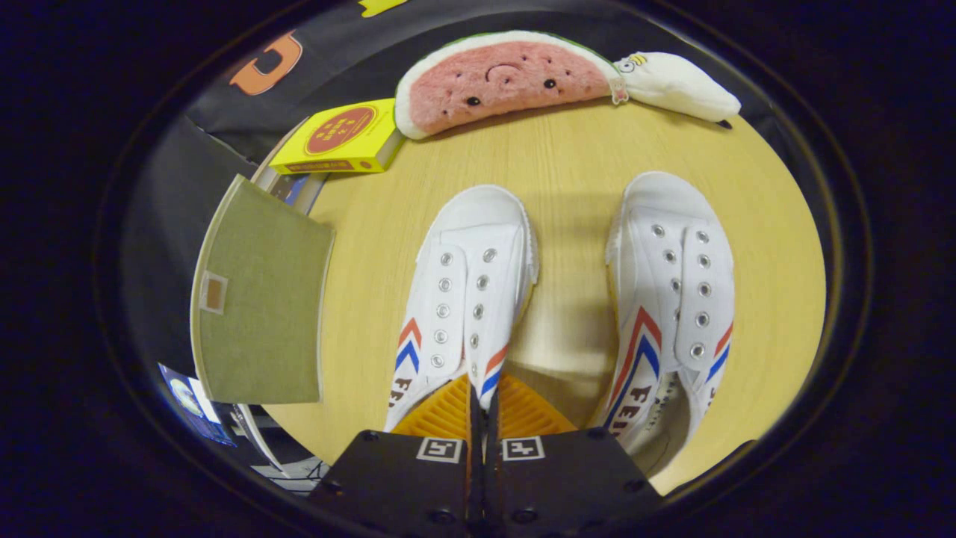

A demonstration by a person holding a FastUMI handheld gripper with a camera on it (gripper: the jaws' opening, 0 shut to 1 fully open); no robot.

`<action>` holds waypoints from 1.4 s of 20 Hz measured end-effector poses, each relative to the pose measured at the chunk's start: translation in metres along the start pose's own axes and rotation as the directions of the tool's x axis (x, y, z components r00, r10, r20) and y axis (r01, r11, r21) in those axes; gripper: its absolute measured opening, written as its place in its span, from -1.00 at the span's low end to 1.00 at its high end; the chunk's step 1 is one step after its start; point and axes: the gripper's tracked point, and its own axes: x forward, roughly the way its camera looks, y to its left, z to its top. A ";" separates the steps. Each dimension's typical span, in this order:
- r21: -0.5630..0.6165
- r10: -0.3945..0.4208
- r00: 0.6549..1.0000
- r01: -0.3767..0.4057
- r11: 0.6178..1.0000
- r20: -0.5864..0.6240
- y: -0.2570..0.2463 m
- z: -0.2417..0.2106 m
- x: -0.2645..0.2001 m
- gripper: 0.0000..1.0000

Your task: Open the storage box then place both shoes into the box .Put the left shoe in first, then the right shoe, with the right side of both shoes facing outward in a uniform manner.

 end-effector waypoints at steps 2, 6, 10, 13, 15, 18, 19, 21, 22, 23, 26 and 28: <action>0.005 0.028 1.000 -0.028 1.000 0.001 0.014 -0.005 -0.008 -0.88; 0.027 0.080 0.996 -0.082 0.996 0.045 0.046 -0.009 -0.039 -0.89; 0.035 0.073 0.988 -0.078 0.996 0.136 0.086 -0.002 -0.092 -0.89; 0.027 0.069 0.976 -0.077 0.997 0.207 0.126 0.009 -0.133 -0.89; 0.016 0.074 0.966 -0.081 0.997 0.249 0.160 0.015 -0.155 -0.89; -0.006 0.099 0.955 -0.102 0.995 0.281 0.214 0.023 -0.167 -0.89; -0.015 0.105 0.952 -0.105 0.994 0.286 0.232 0.026 -0.166 -0.89; -0.030 0.106 0.951 -0.102 0.994 0.291 0.267 0.031 -0.161 -0.89; -0.039 0.103 0.952 -0.096 0.995 0.289 0.283 0.034 -0.156 -0.89; -0.049 0.100 0.954 -0.089 0.995 0.283 0.300 0.036 -0.148 -0.89; -0.065 0.104 0.961 -0.090 0.994 0.257 0.344 0.036 -0.121 -0.89; -0.079 0.095 0.968 -0.079 0.994 0.233 0.366 0.032 -0.100 -0.89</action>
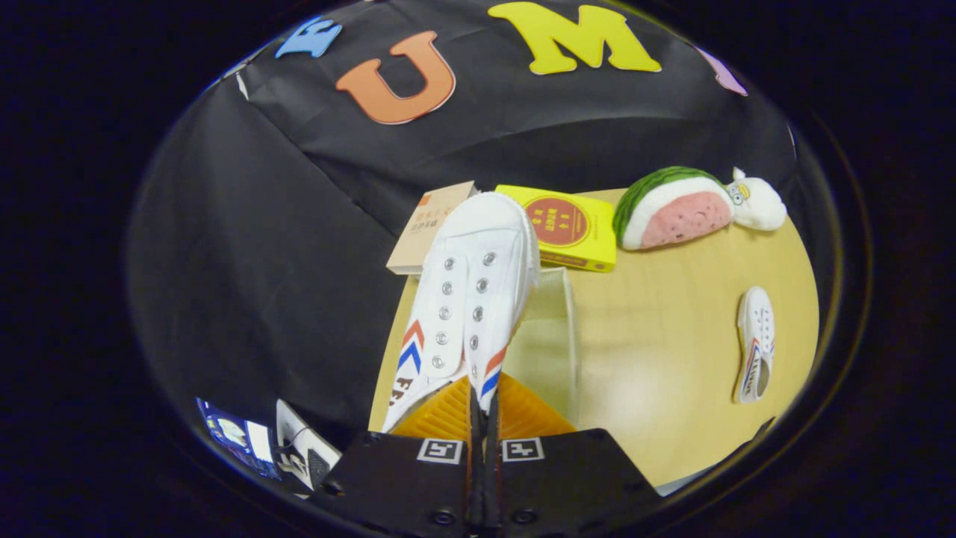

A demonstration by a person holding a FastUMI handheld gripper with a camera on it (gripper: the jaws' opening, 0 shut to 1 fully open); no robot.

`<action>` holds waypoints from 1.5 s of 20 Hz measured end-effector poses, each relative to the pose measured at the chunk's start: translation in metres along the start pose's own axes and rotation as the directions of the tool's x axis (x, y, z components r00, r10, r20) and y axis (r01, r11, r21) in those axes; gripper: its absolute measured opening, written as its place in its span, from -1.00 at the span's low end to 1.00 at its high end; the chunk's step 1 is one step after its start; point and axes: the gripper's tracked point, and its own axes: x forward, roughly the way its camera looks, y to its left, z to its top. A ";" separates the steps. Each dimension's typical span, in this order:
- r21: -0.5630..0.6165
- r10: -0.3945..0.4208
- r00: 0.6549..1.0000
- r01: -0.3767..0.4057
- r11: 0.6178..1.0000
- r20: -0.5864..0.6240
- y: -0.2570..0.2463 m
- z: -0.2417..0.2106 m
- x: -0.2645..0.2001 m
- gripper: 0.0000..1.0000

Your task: Open the storage box then place both shoes into the box .Put the left shoe in first, then the right shoe, with the right side of both shoes facing outward in a uniform manner.

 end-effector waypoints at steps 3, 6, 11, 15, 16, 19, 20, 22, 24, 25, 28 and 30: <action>-0.012 -0.042 0.998 0.042 0.999 -0.035 0.011 -0.012 0.035 -0.89; 0.008 -0.078 0.993 0.079 0.997 -0.083 0.009 -0.027 0.065 -0.89; -0.042 -0.163 0.975 0.159 0.986 -0.148 -0.007 -0.050 0.103 -0.89; -0.029 -0.164 0.966 0.161 0.986 -0.198 -0.008 -0.063 0.126 -0.89; -0.034 -0.163 0.965 0.159 0.987 -0.204 -0.007 -0.065 0.129 -0.89; -0.030 -0.130 0.972 0.126 0.992 -0.198 -0.003 -0.064 0.134 -0.67; -0.034 -0.123 0.974 0.119 0.992 -0.191 -0.002 -0.062 0.134 -0.51; -0.052 -0.124 0.977 0.117 0.992 -0.171 -0.004 -0.056 0.130 -0.05; -0.069 -0.128 0.984 0.120 0.990 -0.127 -0.010 -0.049 0.120 0.34; -0.081 -0.132 0.986 0.124 0.989 -0.101 -0.013 -0.044 0.112 0.46; -0.121 -0.127 0.992 0.126 0.985 -0.007 -0.021 -0.034 0.078 0.60; -0.141 -0.118 0.991 0.126 0.982 0.063 -0.029 -0.025 0.048 0.60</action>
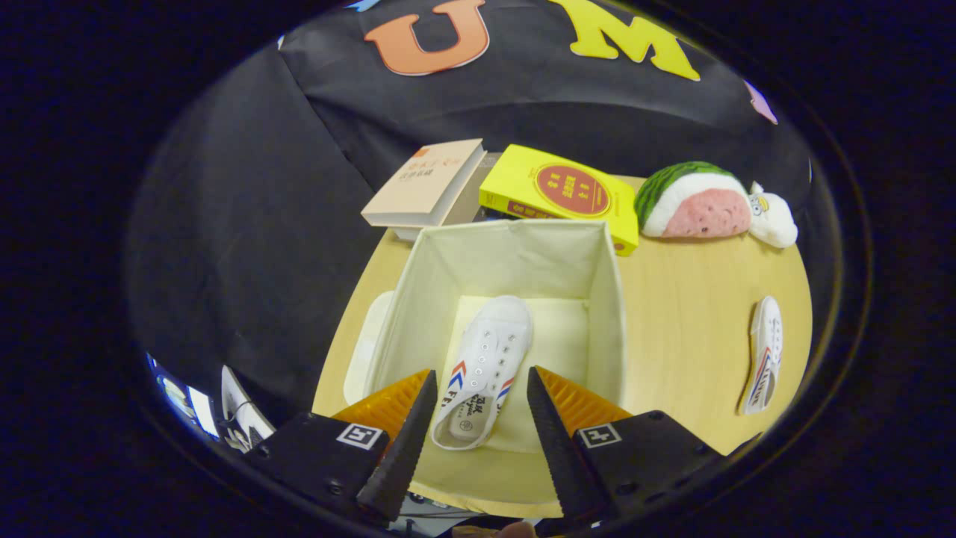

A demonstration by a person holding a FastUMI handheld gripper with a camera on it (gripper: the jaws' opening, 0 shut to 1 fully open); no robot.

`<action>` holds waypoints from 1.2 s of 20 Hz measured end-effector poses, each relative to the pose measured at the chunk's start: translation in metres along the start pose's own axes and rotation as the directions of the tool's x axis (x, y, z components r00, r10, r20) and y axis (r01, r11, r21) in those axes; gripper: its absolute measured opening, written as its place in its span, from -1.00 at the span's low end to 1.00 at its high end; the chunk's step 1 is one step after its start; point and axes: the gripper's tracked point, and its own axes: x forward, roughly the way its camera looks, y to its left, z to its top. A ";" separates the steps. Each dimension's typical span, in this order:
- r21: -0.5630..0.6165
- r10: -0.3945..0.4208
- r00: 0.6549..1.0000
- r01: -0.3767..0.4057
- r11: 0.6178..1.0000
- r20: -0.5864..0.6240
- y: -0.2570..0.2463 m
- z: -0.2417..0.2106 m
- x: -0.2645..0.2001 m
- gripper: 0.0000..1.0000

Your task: Open the storage box then place both shoes into the box .Put the left shoe in first, then the right shoe, with the right side of both shoes facing outward in a uniform manner.

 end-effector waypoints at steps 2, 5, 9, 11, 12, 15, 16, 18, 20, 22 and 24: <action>-0.027 -0.016 0.997 0.017 0.999 0.071 -0.022 0.008 -0.032 0.61; -0.043 -0.068 0.985 0.076 0.996 0.162 -0.075 0.016 -0.080 0.69; 0.030 -0.197 0.961 0.195 0.980 0.193 -0.190 0.004 -0.124 0.88; 0.084 -0.262 0.949 0.251 0.964 0.173 -0.253 -0.010 -0.134 0.91; 0.105 -0.293 0.943 0.279 0.955 0.157 -0.284 -0.020 -0.137 0.91; 0.145 -0.348 0.933 0.334 0.931 0.089 -0.364 -0.053 -0.128 0.87; 0.156 -0.360 0.931 0.347 0.925 0.063 -0.384 -0.064 -0.119 0.86; 0.177 -0.367 0.930 0.360 0.916 0.005 -0.416 -0.085 -0.102 0.87; 0.190 -0.359 0.932 0.360 0.913 -0.039 -0.439 -0.098 -0.082 0.87; 0.207 -0.345 0.935 0.355 0.912 -0.082 -0.456 -0.106 -0.061 0.87; 0.233 -0.319 0.939 0.341 0.911 -0.126 -0.468 -0.111 -0.041 0.88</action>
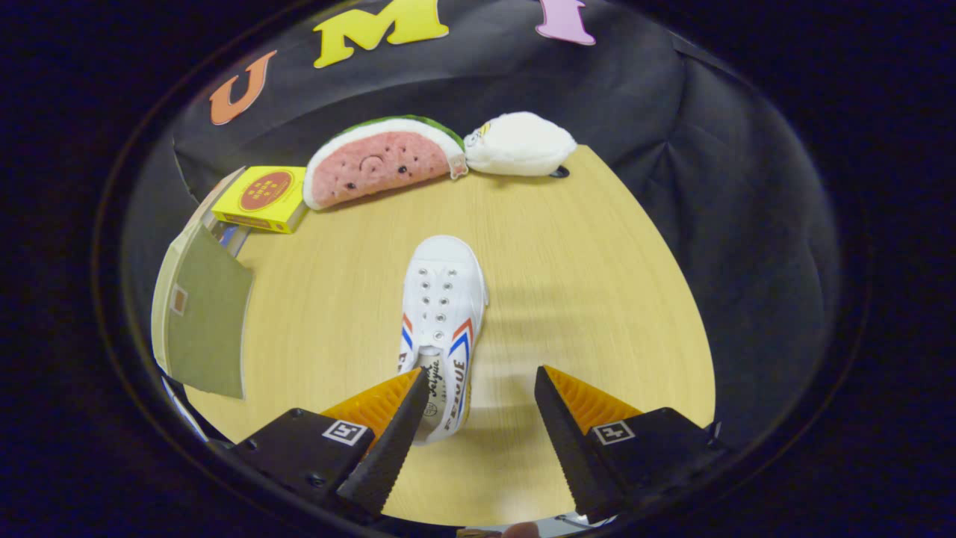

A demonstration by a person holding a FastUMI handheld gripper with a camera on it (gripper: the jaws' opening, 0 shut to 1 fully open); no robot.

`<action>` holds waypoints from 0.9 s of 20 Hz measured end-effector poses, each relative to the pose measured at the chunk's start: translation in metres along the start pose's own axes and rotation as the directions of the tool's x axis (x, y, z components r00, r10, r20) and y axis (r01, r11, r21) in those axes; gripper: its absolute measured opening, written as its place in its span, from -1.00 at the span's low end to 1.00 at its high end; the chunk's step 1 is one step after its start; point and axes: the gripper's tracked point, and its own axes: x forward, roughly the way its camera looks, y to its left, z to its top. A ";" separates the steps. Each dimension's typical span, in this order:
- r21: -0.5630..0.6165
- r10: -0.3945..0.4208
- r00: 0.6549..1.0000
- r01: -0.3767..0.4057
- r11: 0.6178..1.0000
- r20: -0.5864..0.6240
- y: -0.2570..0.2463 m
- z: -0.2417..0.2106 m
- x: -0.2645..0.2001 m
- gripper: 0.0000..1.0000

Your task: Open the storage box then place both shoes into the box .Put the left shoe in first, then the right shoe, with the right side of both shoes facing outward in a uniform manner.

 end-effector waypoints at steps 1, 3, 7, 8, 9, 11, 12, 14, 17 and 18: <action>0.006 0.007 1.000 -0.007 1.000 -0.016 -0.001 0.001 0.009 0.88; 0.004 0.020 0.999 -0.020 1.000 -0.045 0.001 0.004 0.023 0.88; -0.033 0.047 0.994 -0.051 0.998 -0.096 0.011 0.005 0.041 0.85; -0.041 0.052 0.993 -0.056 0.998 -0.107 0.013 0.006 0.045 0.84; -0.049 0.051 0.992 -0.057 0.997 -0.117 0.013 0.008 0.048 0.80; -0.052 0.075 0.987 -0.083 0.995 -0.139 0.016 0.009 0.052 0.76; -0.045 0.095 0.984 -0.103 0.994 -0.151 0.019 0.009 0.053 0.61; -0.004 0.161 0.971 -0.164 0.986 -0.175 0.028 0.007 0.053 0.30; 0.009 0.153 0.971 -0.154 0.988 -0.181 0.024 0.010 0.050 -0.18; 0.009 0.150 0.972 -0.151 0.988 -0.178 0.025 0.009 0.052 -0.24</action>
